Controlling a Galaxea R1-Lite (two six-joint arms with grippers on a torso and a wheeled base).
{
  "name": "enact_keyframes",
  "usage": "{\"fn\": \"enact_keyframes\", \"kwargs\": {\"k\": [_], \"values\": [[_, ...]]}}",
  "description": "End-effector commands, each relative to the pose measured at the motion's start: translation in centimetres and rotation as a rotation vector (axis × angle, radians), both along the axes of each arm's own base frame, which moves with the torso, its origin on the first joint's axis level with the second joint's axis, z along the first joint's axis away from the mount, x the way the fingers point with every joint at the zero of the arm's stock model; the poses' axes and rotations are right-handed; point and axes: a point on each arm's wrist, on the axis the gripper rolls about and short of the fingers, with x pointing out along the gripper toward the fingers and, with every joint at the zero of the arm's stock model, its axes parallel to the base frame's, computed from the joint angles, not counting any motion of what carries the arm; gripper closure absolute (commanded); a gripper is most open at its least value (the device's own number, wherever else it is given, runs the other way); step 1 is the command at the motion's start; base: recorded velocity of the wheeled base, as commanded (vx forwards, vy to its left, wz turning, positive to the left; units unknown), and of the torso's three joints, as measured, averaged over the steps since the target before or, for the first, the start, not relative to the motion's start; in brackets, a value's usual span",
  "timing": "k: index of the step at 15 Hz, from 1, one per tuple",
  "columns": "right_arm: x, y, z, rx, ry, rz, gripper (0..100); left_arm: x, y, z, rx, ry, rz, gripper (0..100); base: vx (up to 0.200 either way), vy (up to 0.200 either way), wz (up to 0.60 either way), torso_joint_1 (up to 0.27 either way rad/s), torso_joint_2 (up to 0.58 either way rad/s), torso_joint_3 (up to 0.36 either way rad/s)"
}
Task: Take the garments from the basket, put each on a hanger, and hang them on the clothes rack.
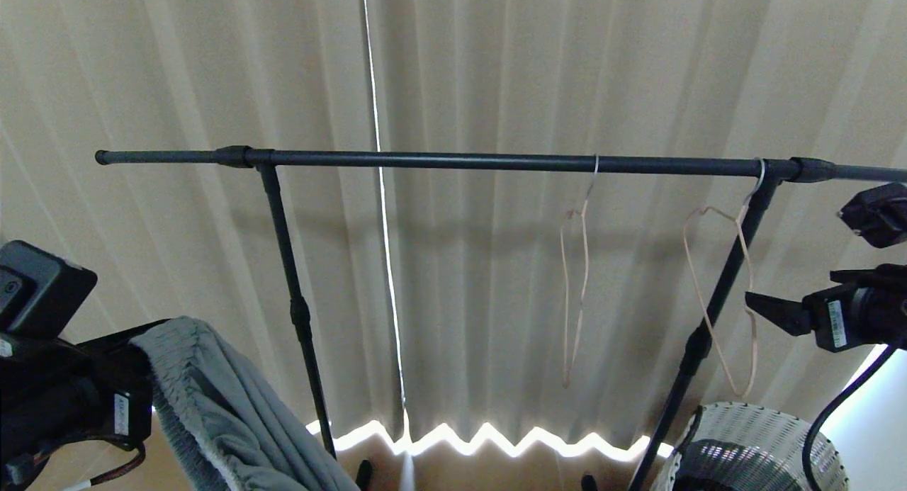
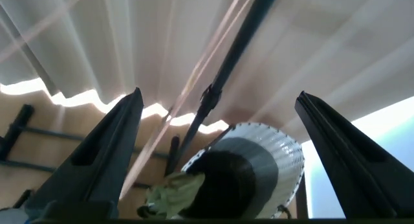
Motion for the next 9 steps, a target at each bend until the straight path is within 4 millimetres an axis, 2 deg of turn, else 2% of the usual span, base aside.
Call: {"fn": "enact_keyframes", "kwargs": {"k": [1, 3, 5, 9], "values": [[2.6, 0.2, -1.2, 0.017, 0.065, -0.013, 0, 0.1, 0.0, -0.2, 0.003, 0.01, 0.001, 100, 0.0, 0.0, 0.0, 0.0, 0.0, 0.0], [5.1, 2.0, -1.2, 0.114, 0.067, -0.06, 0, 0.2, -0.1, -0.2, 0.004, 0.011, 0.001, 100, 0.0, 0.0, 0.0, 0.0, 0.0, 0.0], [7.0, 2.9, -1.6, 0.084, 0.065, -0.15, 0, 0.2, -0.1, -0.2, 0.004, 0.011, 0.001, 100, 0.0, 0.0, 0.0, 0.0, 0.0, 0.0], [7.3, 3.1, -2.3, 0.1, 0.081, -0.189, 0, 0.2, 0.0, -0.2, 0.003, 0.01, 0.001, 100, 0.0, 0.0, 0.0, 0.0, 0.0, 0.0]]}}
